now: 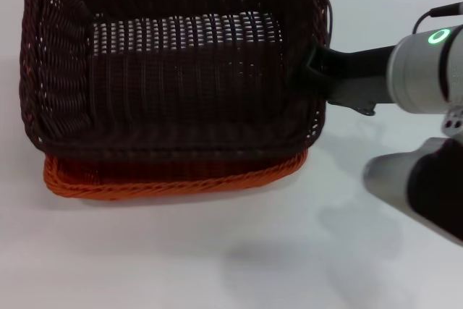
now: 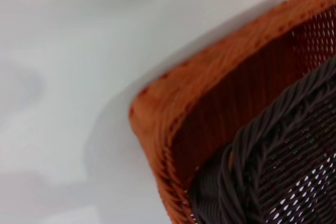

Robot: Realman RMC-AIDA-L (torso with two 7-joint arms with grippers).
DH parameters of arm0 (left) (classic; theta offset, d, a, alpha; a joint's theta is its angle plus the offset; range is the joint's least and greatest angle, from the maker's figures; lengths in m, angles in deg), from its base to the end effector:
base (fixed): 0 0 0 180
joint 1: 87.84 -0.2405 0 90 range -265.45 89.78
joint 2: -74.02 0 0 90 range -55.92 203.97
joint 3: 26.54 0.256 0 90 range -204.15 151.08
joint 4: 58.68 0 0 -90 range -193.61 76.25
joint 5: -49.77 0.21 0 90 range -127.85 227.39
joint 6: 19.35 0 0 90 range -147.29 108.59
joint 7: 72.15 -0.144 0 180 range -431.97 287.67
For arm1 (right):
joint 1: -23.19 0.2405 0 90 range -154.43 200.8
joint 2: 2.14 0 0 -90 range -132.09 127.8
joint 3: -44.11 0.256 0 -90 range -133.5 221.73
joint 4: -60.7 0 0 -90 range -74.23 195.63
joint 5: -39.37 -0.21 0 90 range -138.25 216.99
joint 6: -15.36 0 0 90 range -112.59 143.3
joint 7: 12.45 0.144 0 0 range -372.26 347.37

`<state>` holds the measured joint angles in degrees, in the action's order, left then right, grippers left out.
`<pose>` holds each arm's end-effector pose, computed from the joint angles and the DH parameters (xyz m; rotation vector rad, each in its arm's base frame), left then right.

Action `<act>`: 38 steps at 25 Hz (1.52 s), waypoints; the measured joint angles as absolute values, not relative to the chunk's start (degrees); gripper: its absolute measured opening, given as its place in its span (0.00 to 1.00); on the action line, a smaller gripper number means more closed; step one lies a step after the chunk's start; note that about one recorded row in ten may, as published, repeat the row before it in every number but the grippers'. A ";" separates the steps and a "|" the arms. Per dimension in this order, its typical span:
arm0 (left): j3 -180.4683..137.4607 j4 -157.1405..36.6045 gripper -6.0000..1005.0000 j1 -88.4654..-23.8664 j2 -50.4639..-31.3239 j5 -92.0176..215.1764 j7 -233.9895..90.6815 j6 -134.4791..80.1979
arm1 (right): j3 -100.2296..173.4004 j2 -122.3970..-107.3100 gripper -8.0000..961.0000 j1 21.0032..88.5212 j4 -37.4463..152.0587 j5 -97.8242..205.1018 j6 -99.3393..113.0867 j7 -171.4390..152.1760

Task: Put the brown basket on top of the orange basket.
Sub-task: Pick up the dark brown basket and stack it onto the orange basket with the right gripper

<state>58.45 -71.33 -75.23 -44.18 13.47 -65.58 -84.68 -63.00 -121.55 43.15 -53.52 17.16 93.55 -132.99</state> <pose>-0.4353 0.2559 0.0864 -0.9093 -0.7126 -0.5270 0.0828 0.2899 -0.0095 -2.0580 -1.8533 -0.7980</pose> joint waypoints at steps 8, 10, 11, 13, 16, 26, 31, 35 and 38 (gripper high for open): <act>58.45 -70.76 0.66 -74.77 -43.96 13.47 -65.62 -84.26 | -70.83 -121.51 0.34 42.91 -51.45 24.74 84.36 -120.96; 58.38 -70.66 0.66 -74.62 -43.92 13.48 -65.63 -83.94 | -72.34 -121.50 0.36 42.83 -51.27 25.59 84.57 -120.63; 58.30 -70.64 0.66 -74.59 -43.89 13.47 -65.64 -83.78 | -72.99 -121.50 0.36 42.77 -51.16 26.04 84.72 -120.61; 58.08 -70.63 0.66 -74.50 -43.85 13.47 -65.64 -83.61 | -73.49 -121.50 0.40 42.53 -51.23 26.48 85.00 -120.58; 57.69 -70.63 0.66 -74.41 -43.83 13.47 -65.65 -83.58 | -73.50 -121.55 0.47 41.74 -52.56 26.39 85.55 -120.55; 57.67 -70.54 0.66 -74.26 -43.84 13.87 -65.86 -83.14 | -76.57 -121.66 0.69 37.53 -57.63 24.55 90.48 -120.47; 58.05 -70.35 0.66 -74.94 -43.93 13.98 -66.29 -83.15 | -79.88 -121.74 0.71 35.21 -57.97 25.02 90.74 -120.03; 58.15 -69.78 0.66 -75.62 -43.92 13.99 -66.30 -83.23 | -82.01 -121.79 0.71 34.84 -58.10 25.05 90.38 -119.59; 58.18 -69.24 0.66 -75.76 -43.87 14.02 -66.32 -83.25 | -83.72 -121.84 0.71 35.08 -58.12 25.04 89.98 -119.03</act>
<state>58.18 -69.24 -75.76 -43.87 14.02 -66.32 -83.25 -83.72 -121.84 35.08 -58.12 25.04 89.98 -119.03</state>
